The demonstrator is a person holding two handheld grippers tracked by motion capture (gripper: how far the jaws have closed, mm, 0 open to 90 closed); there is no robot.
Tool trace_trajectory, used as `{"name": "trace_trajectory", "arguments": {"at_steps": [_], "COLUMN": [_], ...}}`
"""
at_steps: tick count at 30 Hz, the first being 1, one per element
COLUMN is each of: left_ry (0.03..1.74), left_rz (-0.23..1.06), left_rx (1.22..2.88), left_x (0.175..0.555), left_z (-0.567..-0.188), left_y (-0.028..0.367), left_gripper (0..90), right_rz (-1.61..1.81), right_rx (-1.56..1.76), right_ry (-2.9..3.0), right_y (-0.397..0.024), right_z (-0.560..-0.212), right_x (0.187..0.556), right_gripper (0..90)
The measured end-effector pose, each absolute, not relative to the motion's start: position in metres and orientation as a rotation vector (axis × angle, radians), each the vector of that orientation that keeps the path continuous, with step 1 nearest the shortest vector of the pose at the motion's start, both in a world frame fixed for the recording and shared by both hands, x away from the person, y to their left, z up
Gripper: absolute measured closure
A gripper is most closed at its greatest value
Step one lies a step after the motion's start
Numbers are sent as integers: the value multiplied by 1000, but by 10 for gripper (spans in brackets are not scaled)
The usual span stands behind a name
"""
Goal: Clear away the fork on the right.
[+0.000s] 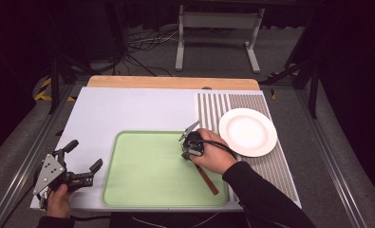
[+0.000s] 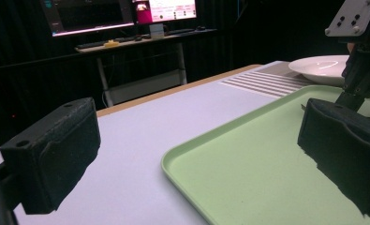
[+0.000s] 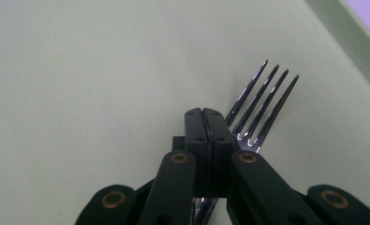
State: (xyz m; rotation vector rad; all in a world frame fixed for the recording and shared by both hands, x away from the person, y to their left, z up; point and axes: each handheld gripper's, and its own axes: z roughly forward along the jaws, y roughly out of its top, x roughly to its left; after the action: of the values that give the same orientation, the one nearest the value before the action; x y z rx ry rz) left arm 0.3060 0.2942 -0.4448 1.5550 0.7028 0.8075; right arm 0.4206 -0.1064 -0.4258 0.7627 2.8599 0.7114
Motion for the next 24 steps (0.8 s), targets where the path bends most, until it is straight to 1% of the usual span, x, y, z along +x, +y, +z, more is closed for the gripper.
{"name": "trace_trajectory", "arguments": {"at_steps": [14, 24], "left_ry": [704, 703], "left_rz": [807, 808], "left_rx": [1553, 1556], "left_x": [306, 306], "left_z": [-445, -445], "left_y": [294, 294], "left_gripper": [0, 0], "right_rz": [687, 674], "right_rx": [774, 818], "right_ry": [2862, 2834], "right_y": [-106, -118], "right_z": [-429, -428], "right_x": [423, 431], "right_gripper": [900, 900]}}
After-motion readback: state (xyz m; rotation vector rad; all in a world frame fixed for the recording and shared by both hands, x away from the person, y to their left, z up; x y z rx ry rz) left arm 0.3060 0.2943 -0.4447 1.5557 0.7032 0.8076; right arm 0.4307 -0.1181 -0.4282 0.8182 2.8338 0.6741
